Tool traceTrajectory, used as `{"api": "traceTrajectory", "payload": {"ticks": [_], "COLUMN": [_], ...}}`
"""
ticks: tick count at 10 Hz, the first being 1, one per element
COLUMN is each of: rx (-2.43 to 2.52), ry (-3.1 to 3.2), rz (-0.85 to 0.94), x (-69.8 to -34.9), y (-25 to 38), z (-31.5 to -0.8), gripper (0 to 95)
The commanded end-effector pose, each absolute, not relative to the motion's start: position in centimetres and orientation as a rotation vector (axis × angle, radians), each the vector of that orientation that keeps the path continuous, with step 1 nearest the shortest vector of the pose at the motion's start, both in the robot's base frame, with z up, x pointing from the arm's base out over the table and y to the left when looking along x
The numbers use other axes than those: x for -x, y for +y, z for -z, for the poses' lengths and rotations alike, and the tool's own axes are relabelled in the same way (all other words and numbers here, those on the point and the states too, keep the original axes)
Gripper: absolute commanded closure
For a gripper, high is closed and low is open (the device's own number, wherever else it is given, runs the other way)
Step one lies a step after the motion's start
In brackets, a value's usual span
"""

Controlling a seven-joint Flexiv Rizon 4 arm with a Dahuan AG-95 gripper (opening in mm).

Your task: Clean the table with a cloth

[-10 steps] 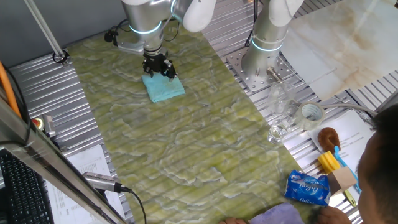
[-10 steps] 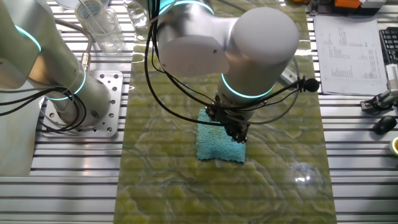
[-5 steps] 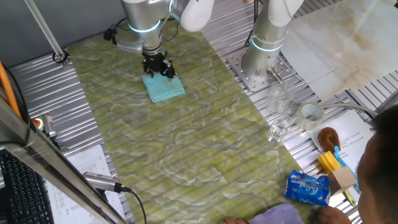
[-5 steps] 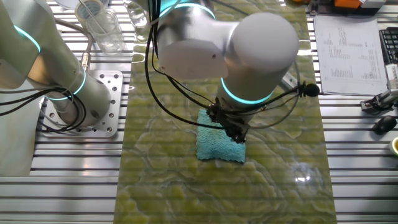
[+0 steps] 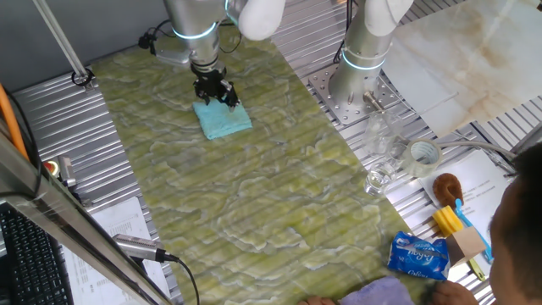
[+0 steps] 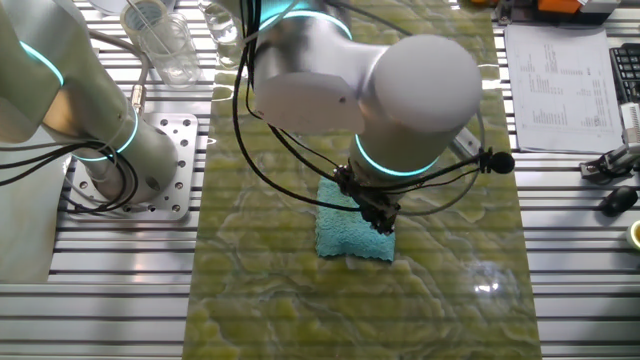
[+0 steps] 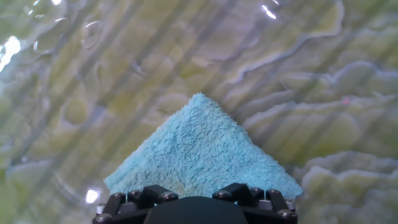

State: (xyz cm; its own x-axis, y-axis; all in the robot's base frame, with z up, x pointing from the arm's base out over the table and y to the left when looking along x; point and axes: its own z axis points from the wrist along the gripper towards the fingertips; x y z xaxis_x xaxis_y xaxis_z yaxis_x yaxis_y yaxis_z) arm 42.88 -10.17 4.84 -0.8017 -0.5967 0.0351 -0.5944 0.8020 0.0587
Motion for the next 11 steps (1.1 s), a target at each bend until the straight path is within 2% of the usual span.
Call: {"api": "traceTrajectory", "payload": {"ticks": [1,4,11], "rx": [-0.938,-0.930,-0.946], "ry": [-2.930,-2.949,-2.955], "rz": [-0.002,-0.063,-0.079], "x": [-42.8,-40.9,-40.6], "y": [-10.2,-10.6,-10.4], "z": [-4.9,-3.6,-2.7], "gripper": [19.0,19.0,19.0]}}
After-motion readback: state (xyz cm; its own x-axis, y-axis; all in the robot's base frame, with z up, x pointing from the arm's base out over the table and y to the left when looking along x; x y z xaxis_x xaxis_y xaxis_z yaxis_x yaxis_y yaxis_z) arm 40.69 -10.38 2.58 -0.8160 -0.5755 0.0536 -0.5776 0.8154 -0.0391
